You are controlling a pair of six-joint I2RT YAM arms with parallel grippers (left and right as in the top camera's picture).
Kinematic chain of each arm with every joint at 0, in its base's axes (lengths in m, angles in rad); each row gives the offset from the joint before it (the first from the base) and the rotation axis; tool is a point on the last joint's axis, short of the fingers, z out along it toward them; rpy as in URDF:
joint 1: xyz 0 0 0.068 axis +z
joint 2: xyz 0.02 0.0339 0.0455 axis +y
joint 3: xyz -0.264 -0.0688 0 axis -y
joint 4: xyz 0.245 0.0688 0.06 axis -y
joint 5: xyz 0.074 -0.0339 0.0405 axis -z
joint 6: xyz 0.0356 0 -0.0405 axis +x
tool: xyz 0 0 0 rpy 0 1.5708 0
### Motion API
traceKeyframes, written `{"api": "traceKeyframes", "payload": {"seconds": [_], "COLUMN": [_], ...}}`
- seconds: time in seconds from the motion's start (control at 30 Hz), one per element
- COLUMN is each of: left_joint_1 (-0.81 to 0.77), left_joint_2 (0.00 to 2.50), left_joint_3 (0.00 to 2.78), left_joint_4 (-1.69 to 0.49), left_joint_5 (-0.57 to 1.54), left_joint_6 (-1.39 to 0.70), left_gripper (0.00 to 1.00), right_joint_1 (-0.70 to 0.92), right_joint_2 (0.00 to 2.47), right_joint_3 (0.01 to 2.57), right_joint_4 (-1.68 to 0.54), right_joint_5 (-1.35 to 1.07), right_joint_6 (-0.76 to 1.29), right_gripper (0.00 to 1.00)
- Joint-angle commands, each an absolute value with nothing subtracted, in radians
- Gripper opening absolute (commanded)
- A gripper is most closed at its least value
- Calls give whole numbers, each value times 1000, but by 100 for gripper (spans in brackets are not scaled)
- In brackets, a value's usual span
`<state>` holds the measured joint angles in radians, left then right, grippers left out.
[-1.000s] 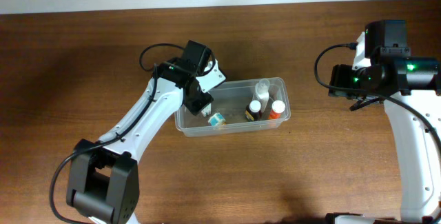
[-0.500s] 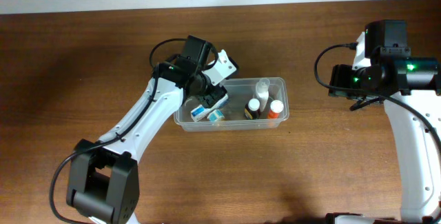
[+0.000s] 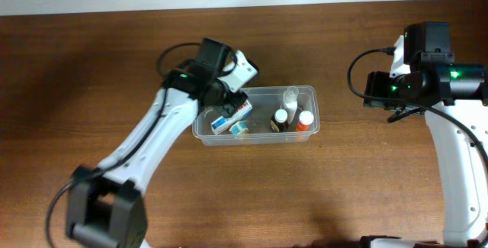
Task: Pack container
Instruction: 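Lower the Panadol box into the container's left side and open the left gripper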
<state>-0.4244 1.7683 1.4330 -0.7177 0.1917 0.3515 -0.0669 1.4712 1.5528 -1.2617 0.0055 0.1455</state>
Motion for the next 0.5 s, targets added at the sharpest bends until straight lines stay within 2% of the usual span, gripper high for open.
{"api": "traceKeyframes", "payload": {"seconds": [0.0, 0.2, 0.23, 0.27, 0.33, 0.47], "left_joint_1": [-357, -192, -163, -140, -87, -25], "left_joint_2": [1621, 1569, 1571, 1573, 1576, 1578], "left_joint_3": [1437, 1437, 1437, 1437, 1437, 1437], "left_joint_4": [-717, -707, -707, -707, -707, -714], "left_joint_5": [41, 0, 0, 0, 1, 2], "left_joint_6": [190, 35, 9, -8, -16, -15], "left_gripper": [59, 86, 96, 99, 99, 99], "right_joint_1": [-56, 37, 48, 54, 60, 59], "right_joint_2": [1473, 1478, 1481, 1486, 1500, 1528], "right_joint_3": [1547, 1548, 1548, 1548, 1548, 1548], "right_joint_4": [-1239, -1108, -1075, -1044, -990, -922], "right_joint_5": [-48, 2, 7, 8, 8, 8], "right_joint_6": [69, 22, 22, 22, 23, 23], "right_gripper": [65, 84, 87, 89, 97, 98]}}
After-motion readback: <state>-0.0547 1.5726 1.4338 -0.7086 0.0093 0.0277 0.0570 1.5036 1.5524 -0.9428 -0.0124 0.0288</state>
